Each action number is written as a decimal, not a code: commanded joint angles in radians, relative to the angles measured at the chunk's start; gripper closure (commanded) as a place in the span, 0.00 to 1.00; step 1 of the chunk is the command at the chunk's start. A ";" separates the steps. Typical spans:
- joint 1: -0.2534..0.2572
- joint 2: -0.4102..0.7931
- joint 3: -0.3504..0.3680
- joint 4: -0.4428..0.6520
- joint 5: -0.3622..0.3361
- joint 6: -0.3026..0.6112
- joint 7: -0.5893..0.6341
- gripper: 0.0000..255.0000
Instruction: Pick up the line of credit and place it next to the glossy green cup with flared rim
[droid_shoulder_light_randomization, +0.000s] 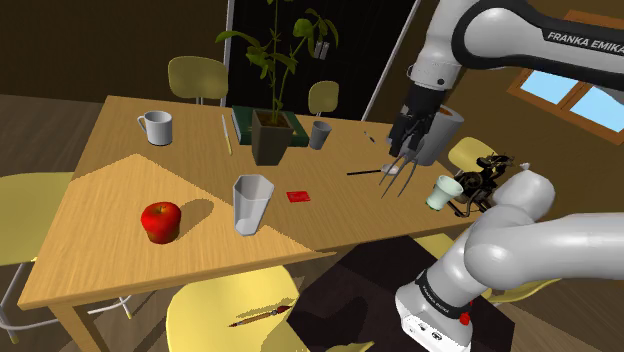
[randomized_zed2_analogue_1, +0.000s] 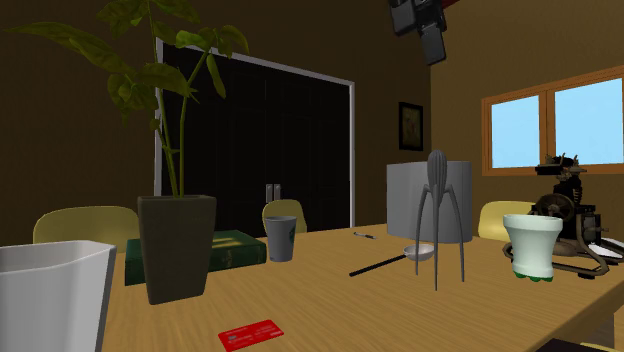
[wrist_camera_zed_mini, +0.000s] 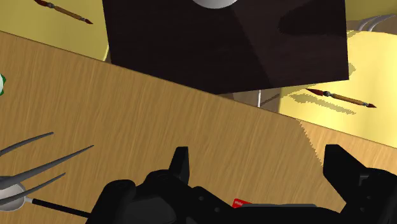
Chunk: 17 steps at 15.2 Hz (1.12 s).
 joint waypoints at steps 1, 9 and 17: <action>0.000 0.000 0.000 0.000 0.000 0.000 0.000 0.00; 0.049 0.322 -0.025 0.048 -0.126 0.188 -0.245 0.00; 0.083 0.652 -0.010 0.150 -0.254 0.346 -0.432 0.00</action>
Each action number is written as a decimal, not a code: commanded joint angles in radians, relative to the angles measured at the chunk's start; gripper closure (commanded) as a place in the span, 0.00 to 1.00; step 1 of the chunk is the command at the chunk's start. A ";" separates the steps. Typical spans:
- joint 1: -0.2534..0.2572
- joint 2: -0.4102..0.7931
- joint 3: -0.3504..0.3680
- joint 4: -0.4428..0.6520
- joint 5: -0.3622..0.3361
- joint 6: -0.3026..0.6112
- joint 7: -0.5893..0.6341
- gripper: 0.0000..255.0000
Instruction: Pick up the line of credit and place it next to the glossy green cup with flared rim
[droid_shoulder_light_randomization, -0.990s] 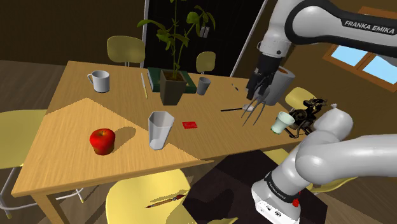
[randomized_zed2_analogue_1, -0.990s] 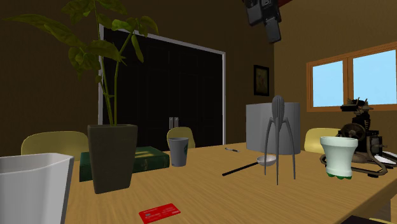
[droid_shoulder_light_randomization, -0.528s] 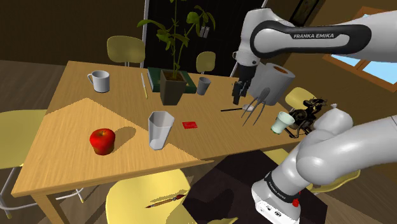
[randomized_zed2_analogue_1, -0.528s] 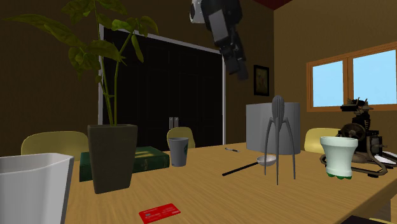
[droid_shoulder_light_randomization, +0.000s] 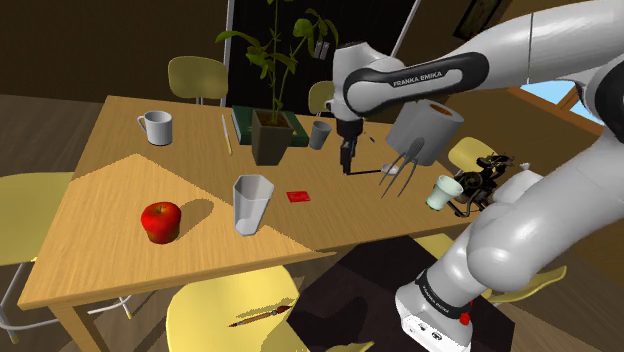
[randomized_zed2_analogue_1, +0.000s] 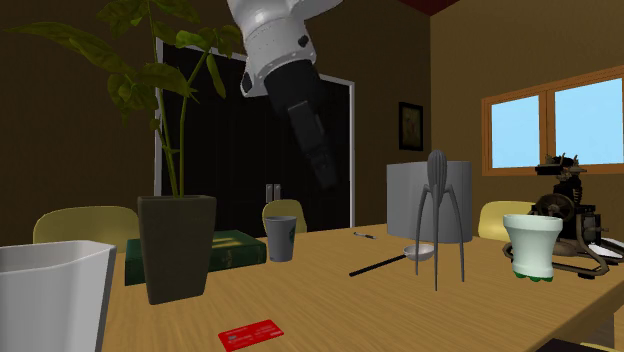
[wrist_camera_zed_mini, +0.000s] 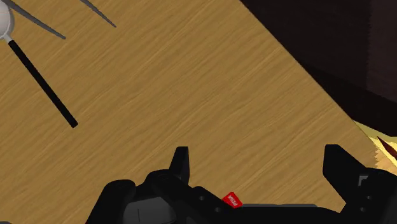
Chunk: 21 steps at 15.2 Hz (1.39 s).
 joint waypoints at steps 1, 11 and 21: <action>0.008 0.082 0.007 0.027 -0.036 0.039 -0.041 0.00; 0.056 0.471 0.042 0.205 -0.239 0.171 -0.192 0.00; 0.076 0.653 0.032 0.262 -0.357 0.266 -0.228 0.00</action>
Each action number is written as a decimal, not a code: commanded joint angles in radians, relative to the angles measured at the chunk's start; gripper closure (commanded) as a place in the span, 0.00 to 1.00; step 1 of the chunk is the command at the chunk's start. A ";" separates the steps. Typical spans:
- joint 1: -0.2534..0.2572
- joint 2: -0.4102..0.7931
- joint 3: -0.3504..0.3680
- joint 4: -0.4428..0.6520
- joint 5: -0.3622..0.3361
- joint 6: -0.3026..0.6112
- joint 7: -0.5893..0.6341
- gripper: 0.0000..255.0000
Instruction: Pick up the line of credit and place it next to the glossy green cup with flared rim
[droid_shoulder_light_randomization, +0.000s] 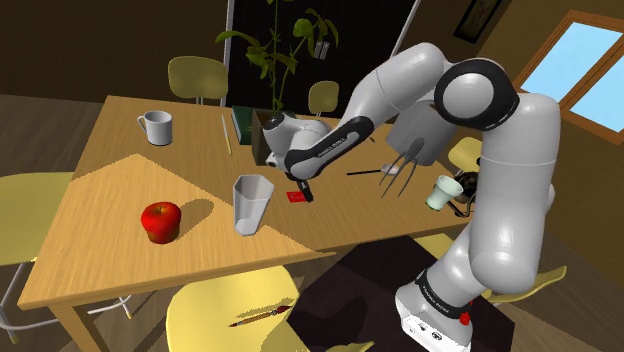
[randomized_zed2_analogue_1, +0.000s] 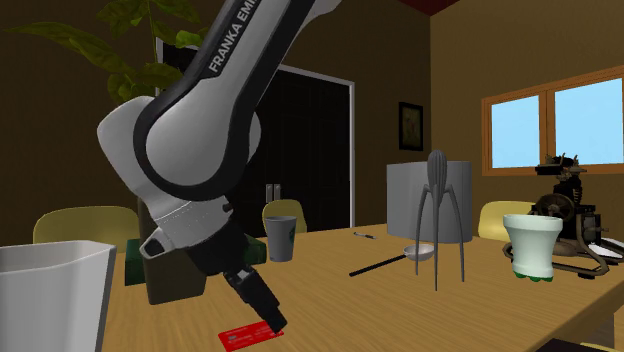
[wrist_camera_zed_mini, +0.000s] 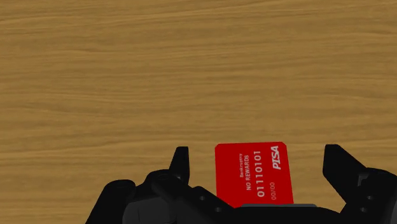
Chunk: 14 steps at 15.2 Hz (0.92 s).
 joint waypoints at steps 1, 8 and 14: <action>-0.005 0.010 -0.006 -0.012 -0.011 0.023 0.005 0.00; -0.009 0.019 -0.012 -0.019 -0.019 0.040 0.010 0.00; -0.008 0.020 -0.011 -0.019 -0.019 0.040 0.011 1.00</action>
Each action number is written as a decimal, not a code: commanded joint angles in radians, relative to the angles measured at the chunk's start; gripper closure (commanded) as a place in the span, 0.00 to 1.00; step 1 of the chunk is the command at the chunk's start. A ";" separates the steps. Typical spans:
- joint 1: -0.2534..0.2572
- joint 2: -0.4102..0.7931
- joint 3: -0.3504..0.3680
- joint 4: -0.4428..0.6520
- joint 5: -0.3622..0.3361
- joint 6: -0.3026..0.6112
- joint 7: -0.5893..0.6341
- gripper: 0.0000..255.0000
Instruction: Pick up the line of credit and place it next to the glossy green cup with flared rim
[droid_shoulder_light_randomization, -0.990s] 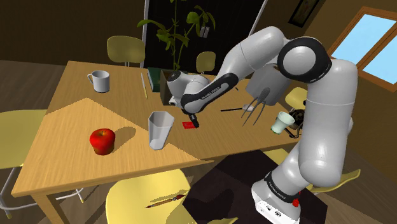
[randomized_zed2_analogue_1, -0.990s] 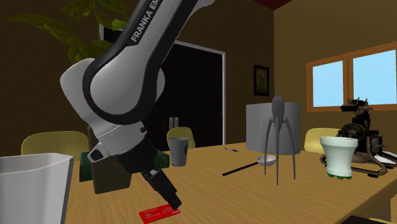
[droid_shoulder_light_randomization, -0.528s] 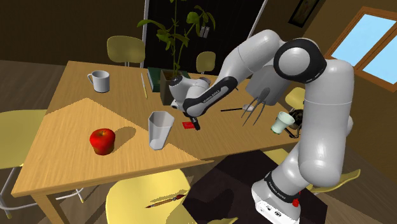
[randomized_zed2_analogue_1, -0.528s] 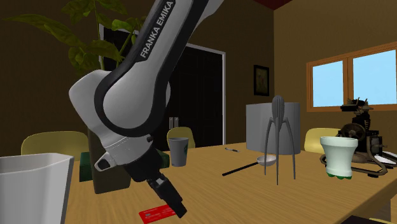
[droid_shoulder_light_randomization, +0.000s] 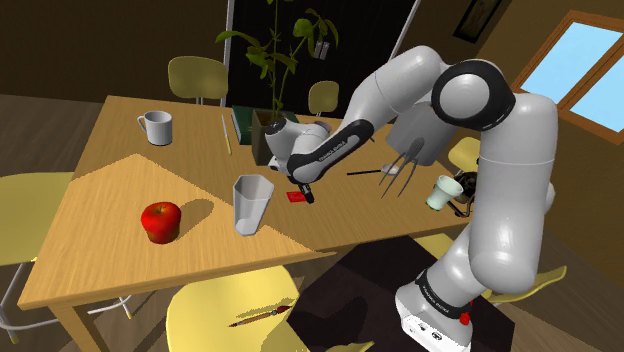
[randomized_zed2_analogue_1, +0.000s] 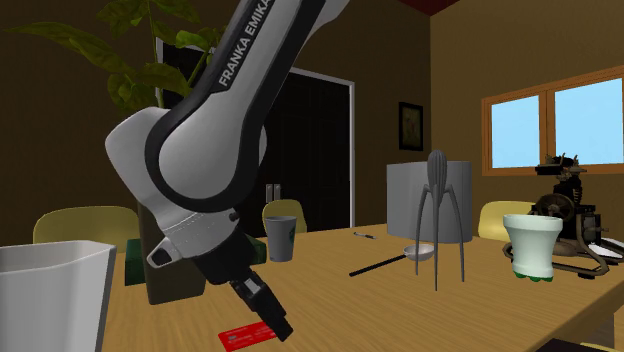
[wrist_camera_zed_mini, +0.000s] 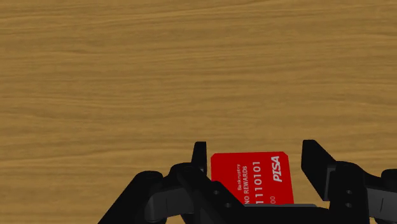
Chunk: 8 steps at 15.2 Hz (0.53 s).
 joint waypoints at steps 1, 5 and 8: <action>-0.003 0.006 -0.004 -0.001 -0.003 0.014 0.001 1.00; -0.003 0.009 -0.004 0.007 -0.001 0.010 -0.001 1.00; -0.007 -0.016 0.001 -0.005 0.003 -0.003 -0.009 1.00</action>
